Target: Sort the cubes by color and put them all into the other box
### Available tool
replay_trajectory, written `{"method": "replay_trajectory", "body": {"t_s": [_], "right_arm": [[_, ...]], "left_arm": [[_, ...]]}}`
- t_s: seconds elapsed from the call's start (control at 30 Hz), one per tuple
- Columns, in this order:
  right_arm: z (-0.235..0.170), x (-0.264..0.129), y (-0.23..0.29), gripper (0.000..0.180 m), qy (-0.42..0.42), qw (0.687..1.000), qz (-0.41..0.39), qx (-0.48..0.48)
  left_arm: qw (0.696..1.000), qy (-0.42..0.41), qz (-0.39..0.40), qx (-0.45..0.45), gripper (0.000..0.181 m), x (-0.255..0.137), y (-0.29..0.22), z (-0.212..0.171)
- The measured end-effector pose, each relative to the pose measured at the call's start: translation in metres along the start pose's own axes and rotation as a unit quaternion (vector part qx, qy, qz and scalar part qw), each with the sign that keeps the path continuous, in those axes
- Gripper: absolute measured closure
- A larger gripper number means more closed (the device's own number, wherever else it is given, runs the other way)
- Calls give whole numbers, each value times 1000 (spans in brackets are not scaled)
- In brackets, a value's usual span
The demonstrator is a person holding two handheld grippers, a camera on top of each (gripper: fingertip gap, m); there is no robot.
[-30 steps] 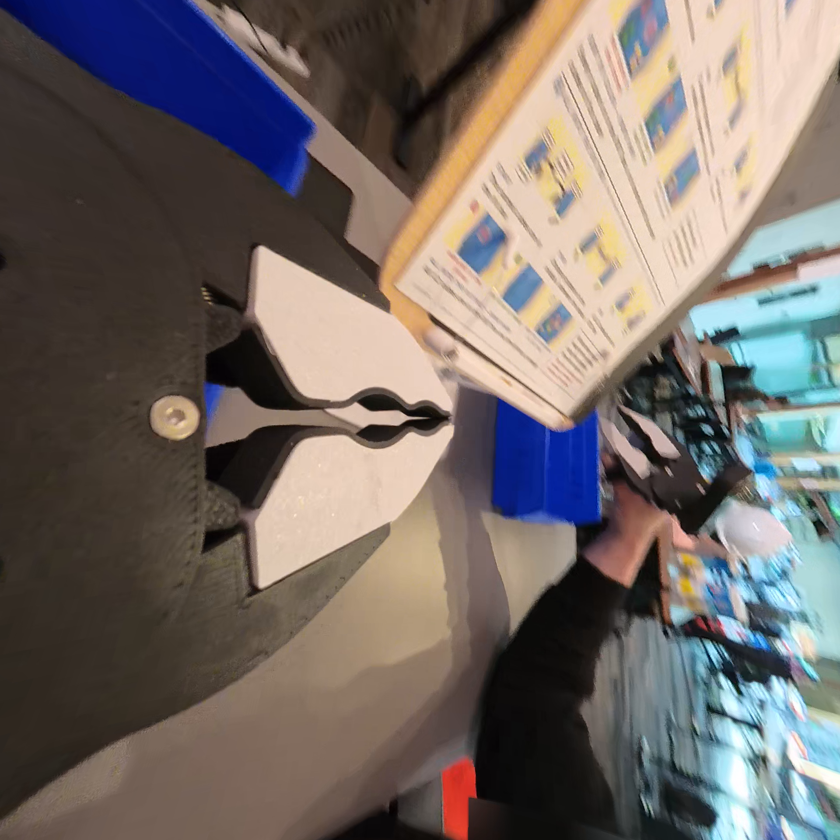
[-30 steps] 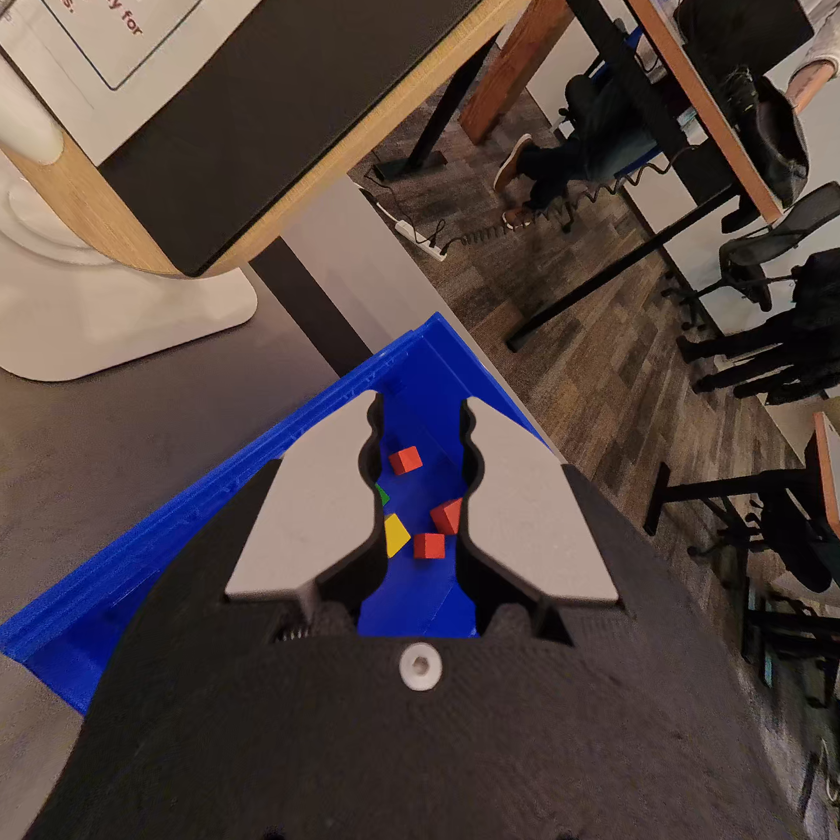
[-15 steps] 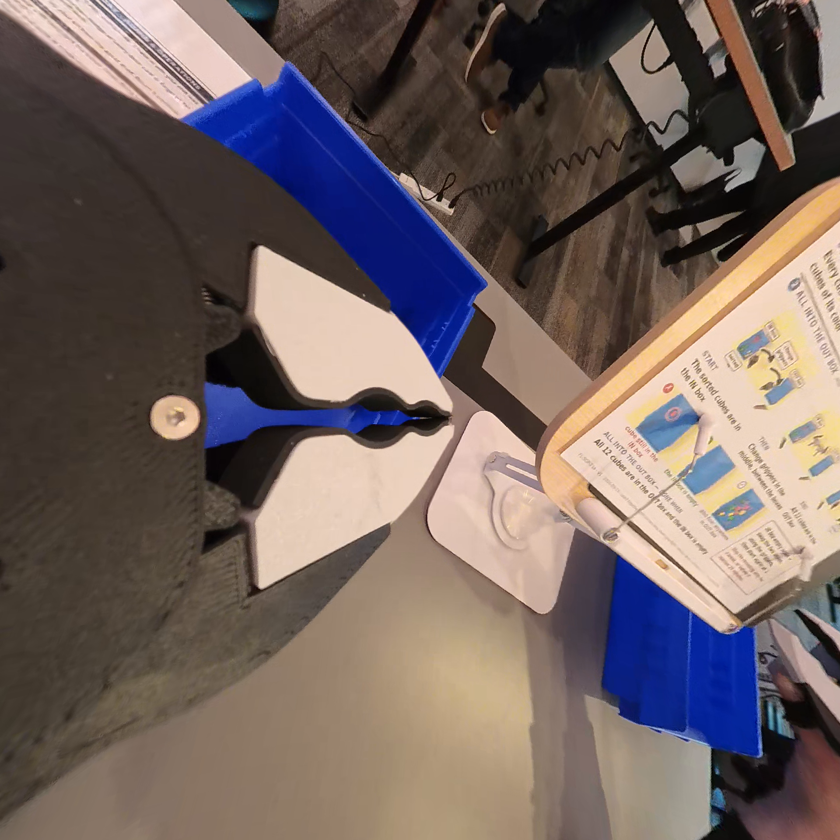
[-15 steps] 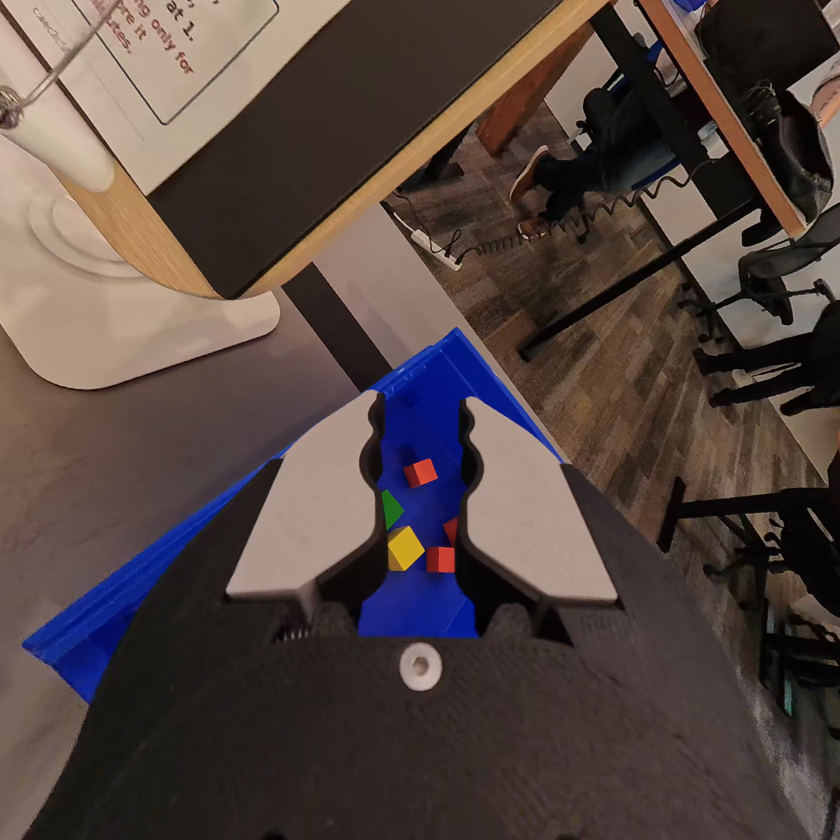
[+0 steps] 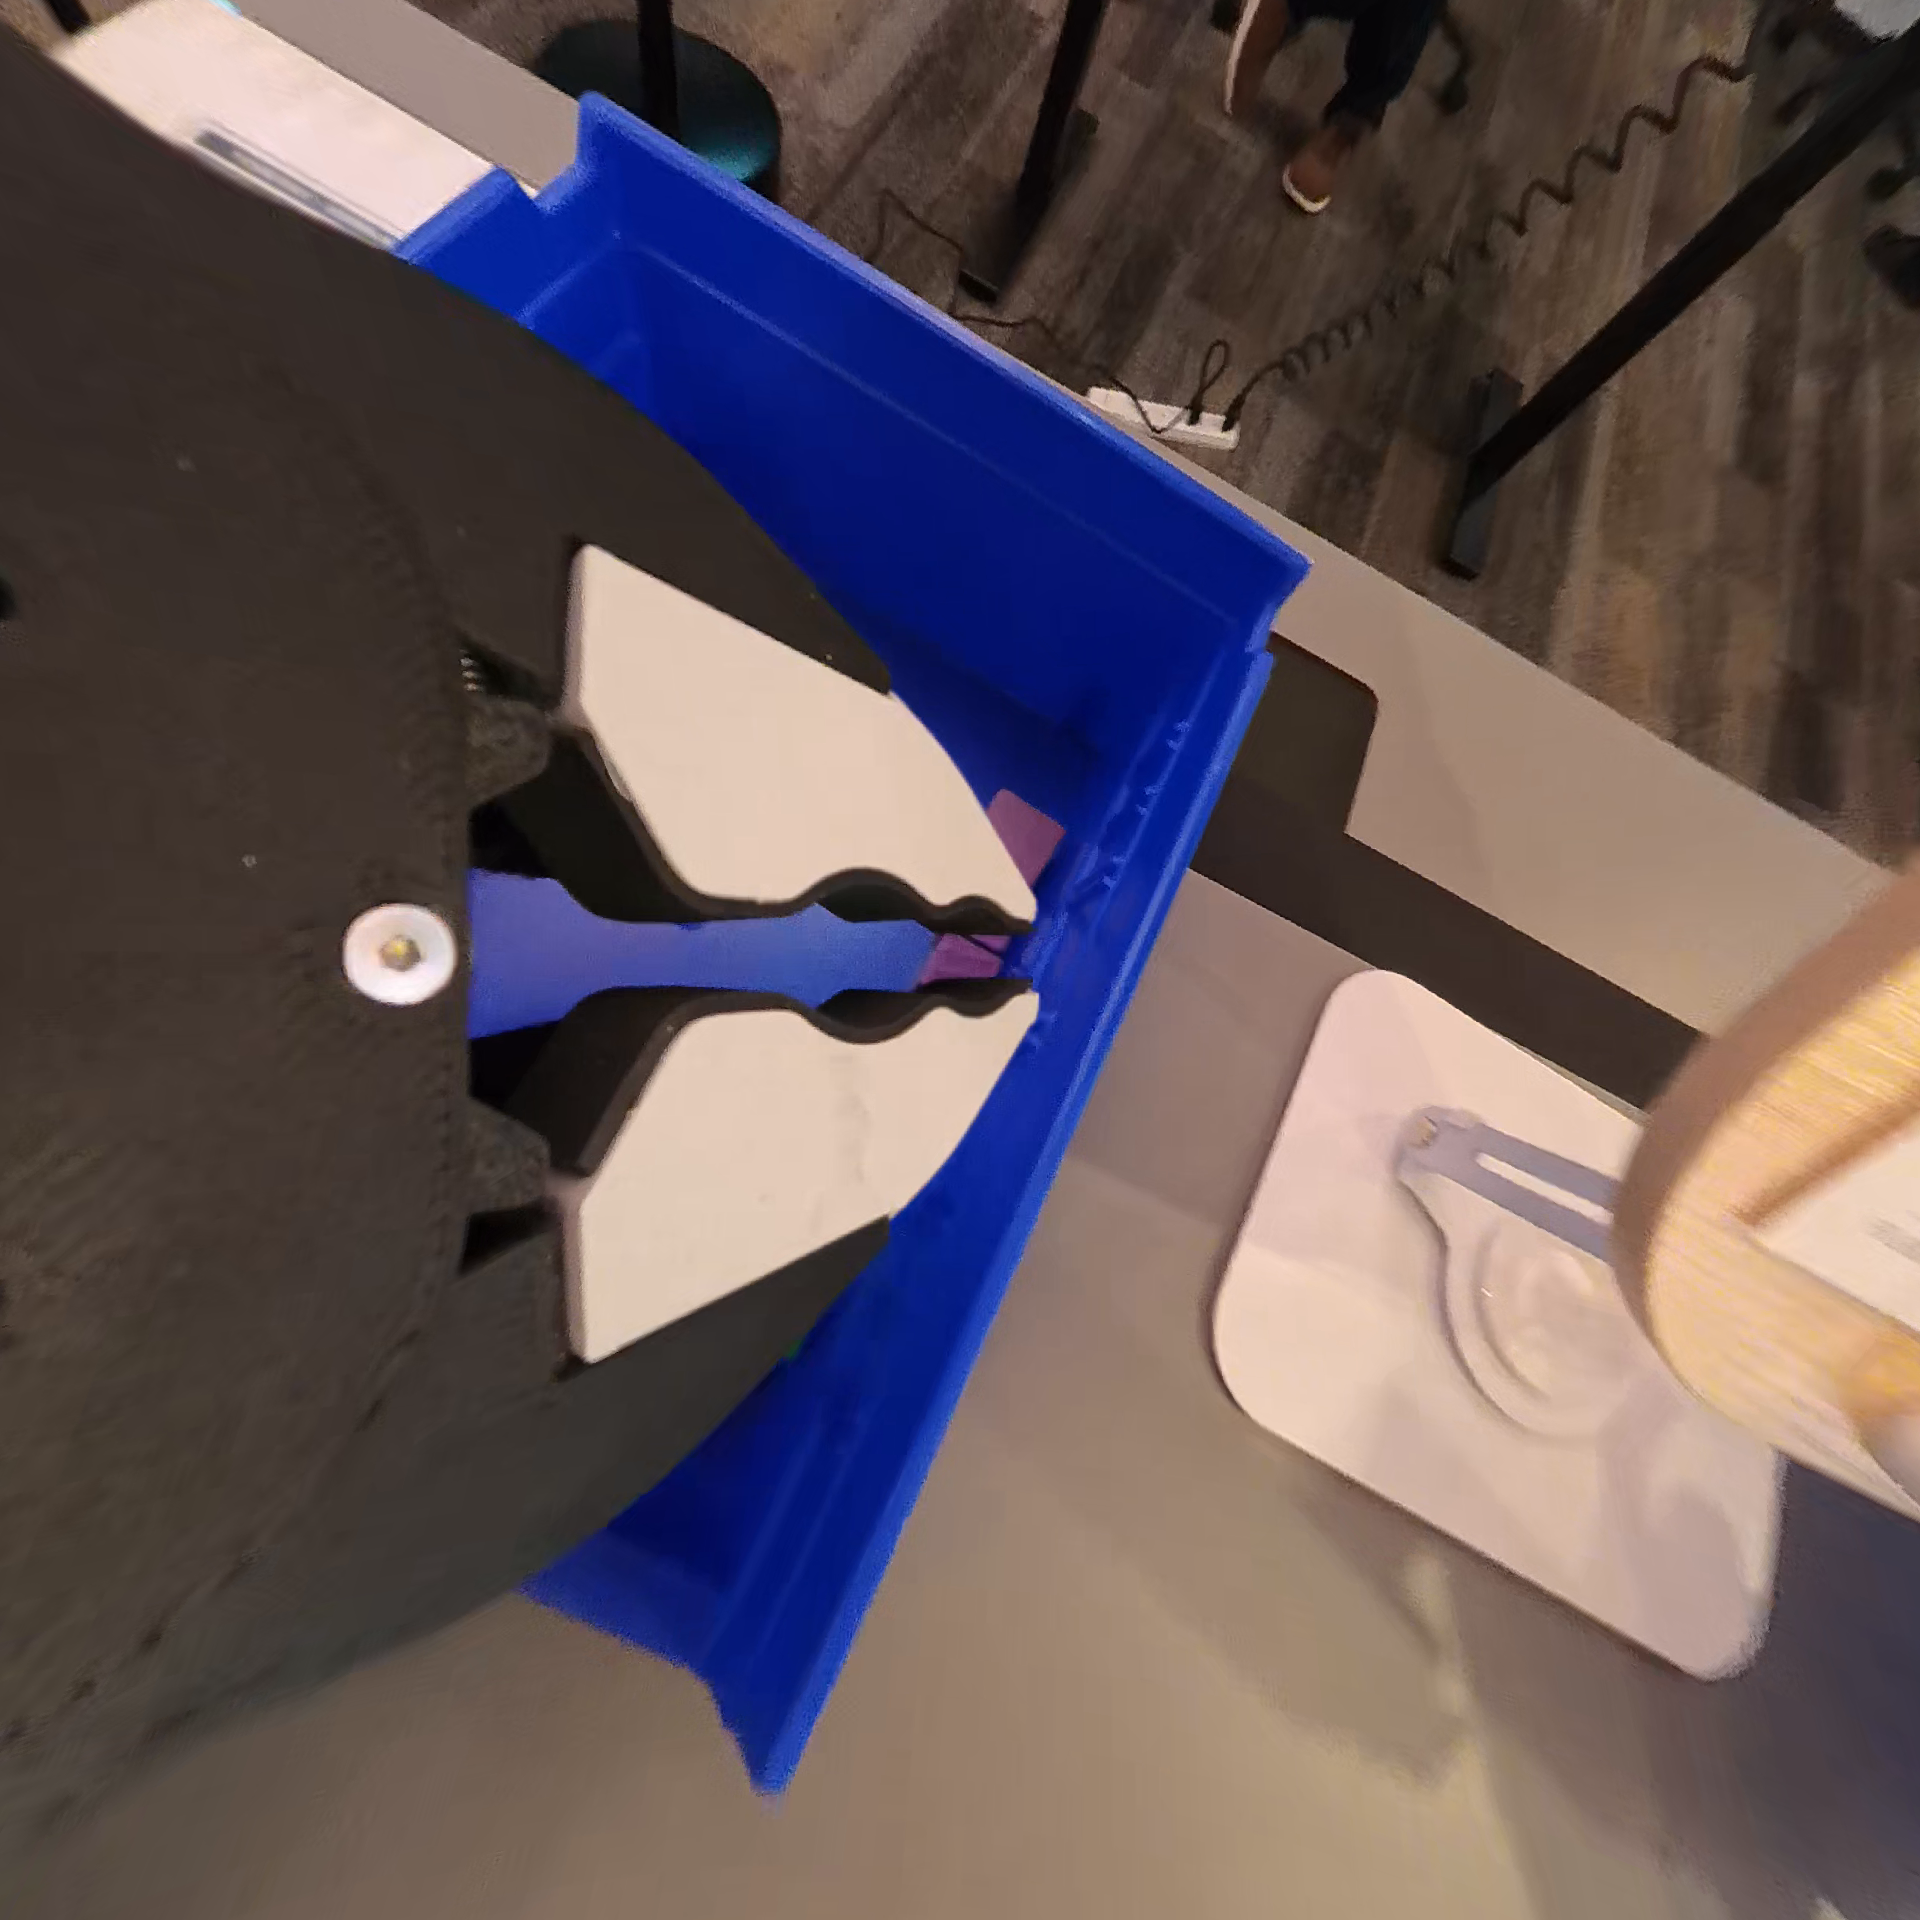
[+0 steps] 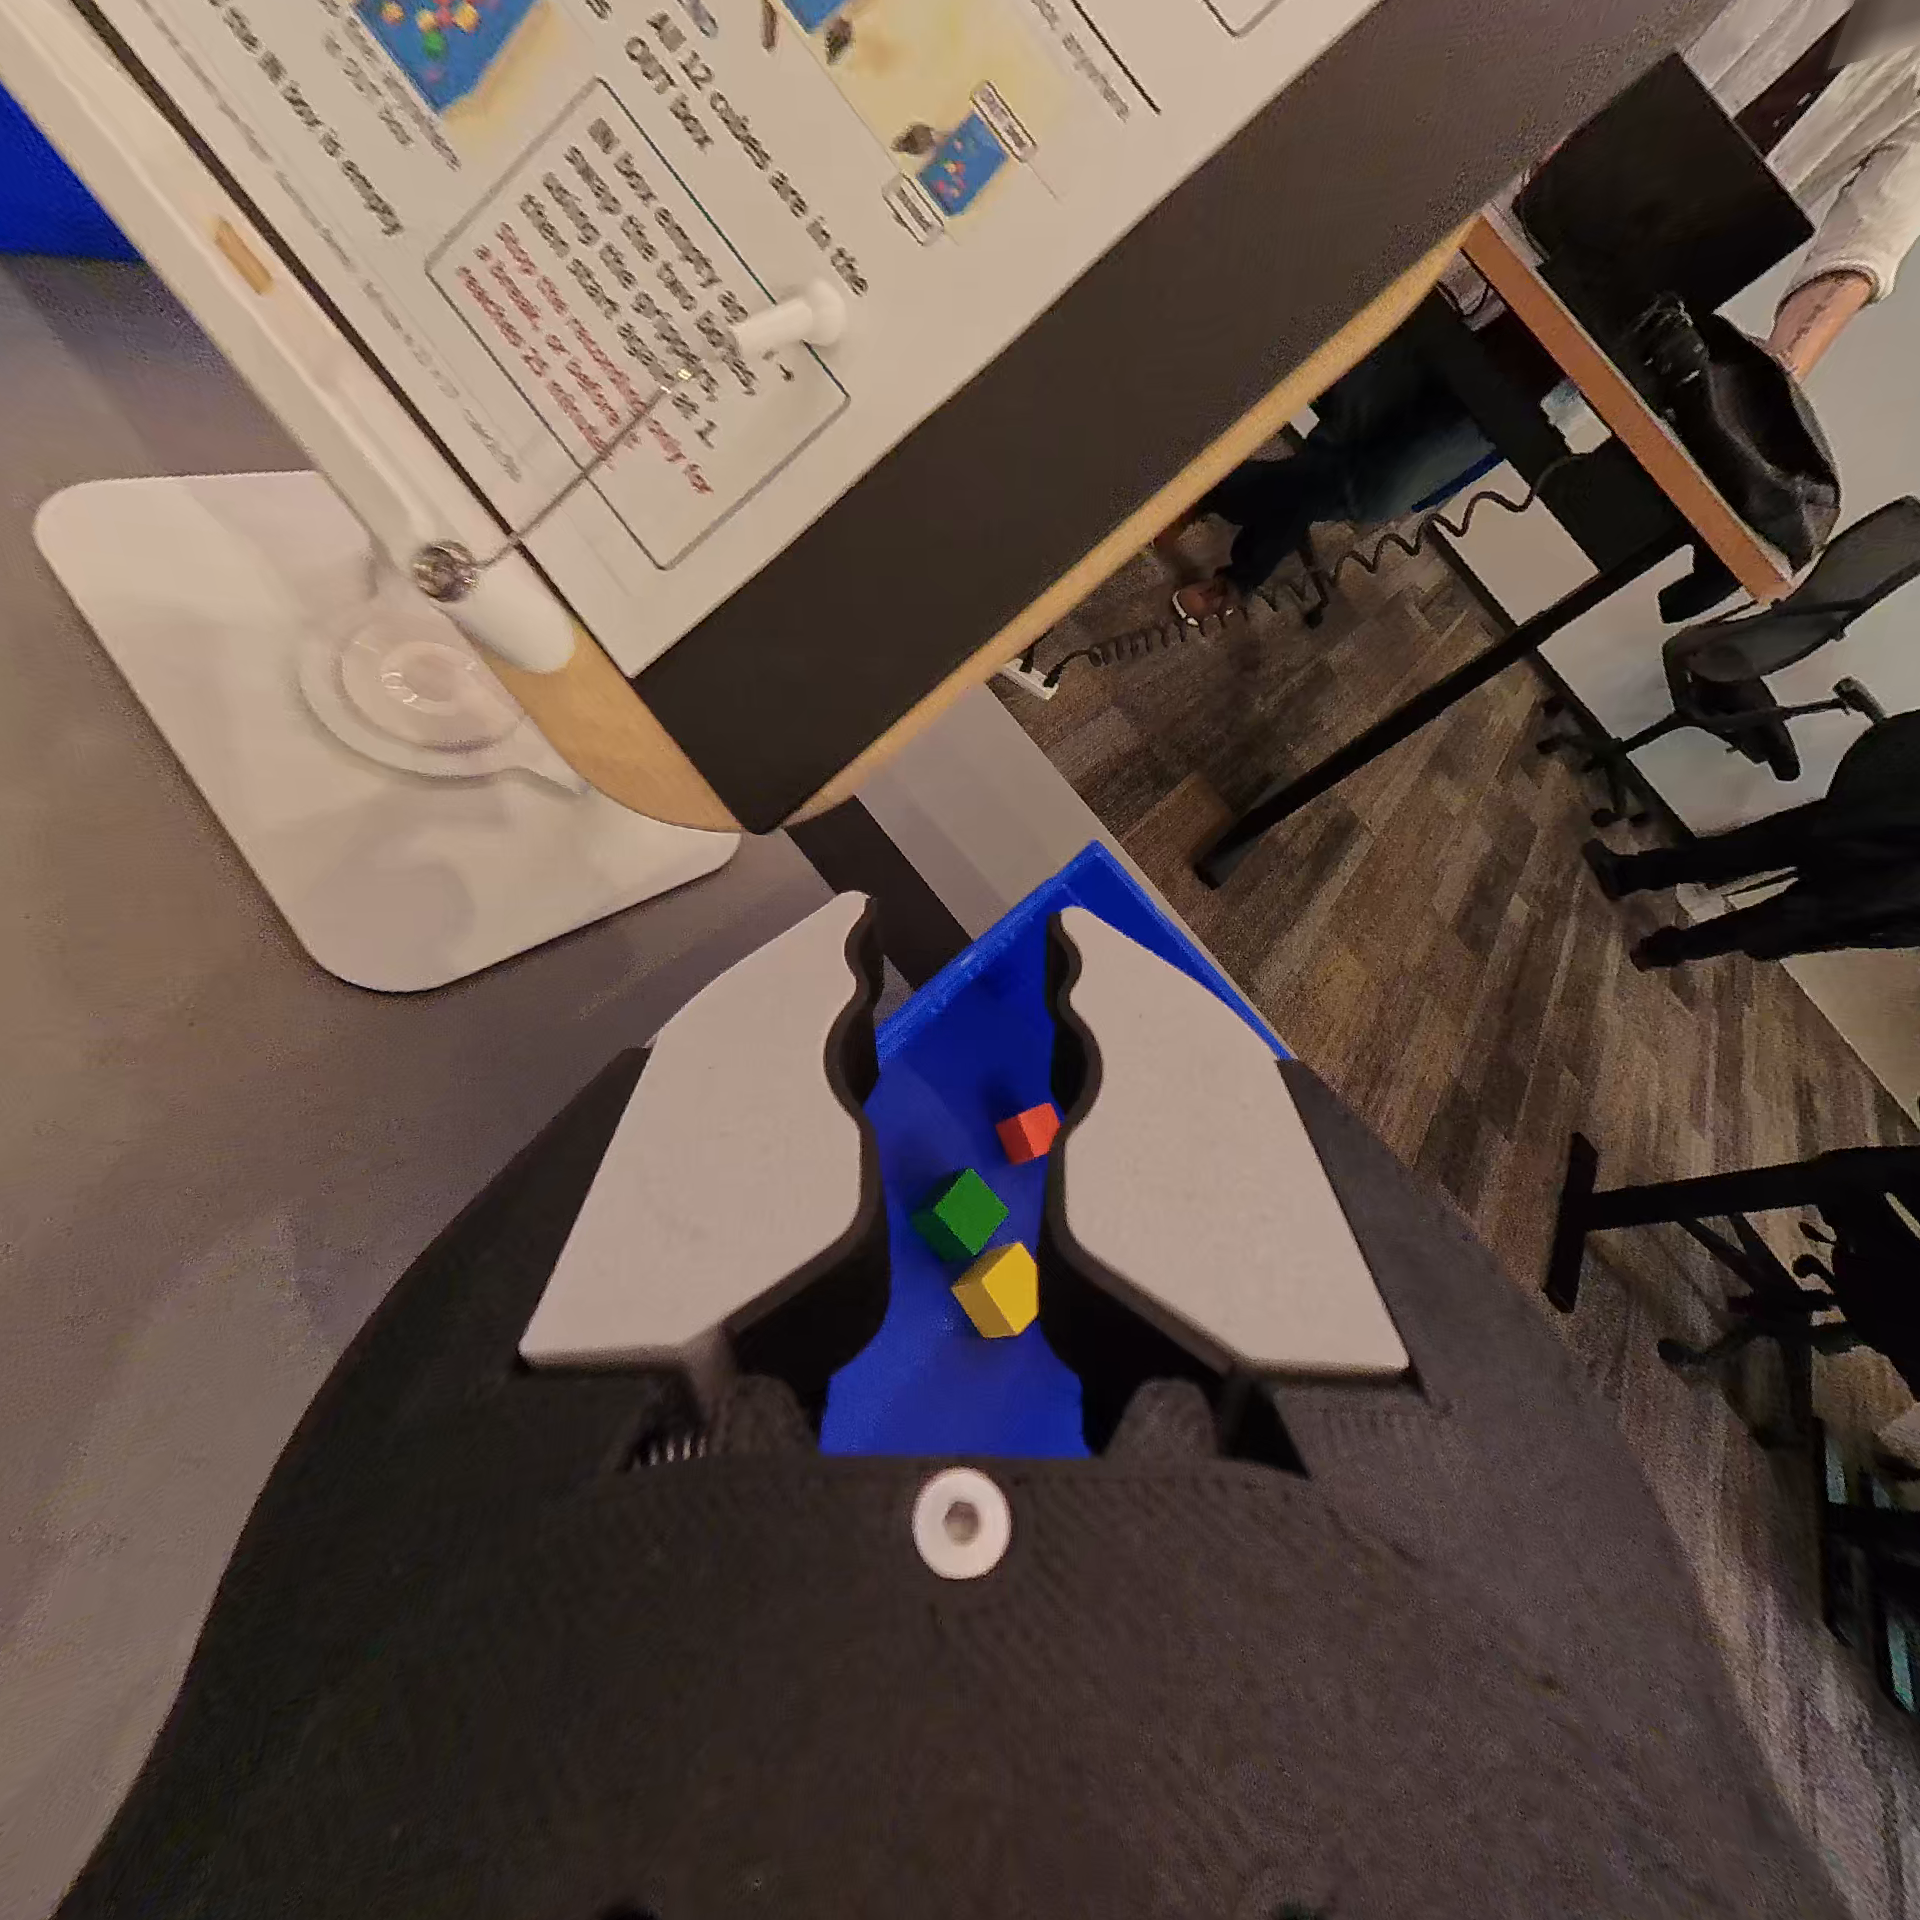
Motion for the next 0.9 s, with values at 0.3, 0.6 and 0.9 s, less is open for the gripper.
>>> {"method": "replay_trajectory", "body": {"t_s": [0.3, 0.6, 0.9], "right_arm": [[19, -1, 30, 150, -3, 1000, 23, -15], [21, 9, 43, 149, -4, 998, 58, -37], [20, 9, 42, 150, -1, 997, 65, -44]], "left_arm": [[995, 91, 11, 32, 155, 41, 26, -12], [979, 154, -87, 101, 147, 79, 55, -30], [971, 162, -139, 107, 135, 99, 59, -39]]}}
Point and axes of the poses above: each gripper's, where its closed fingertips meet, x out along the fingers, z out of its top, y = z × x across the jaws, the point moved 7 cm from there along -x, back along the fingers, and after that the axes turned 1 degree about y, right-handed, at the moved point
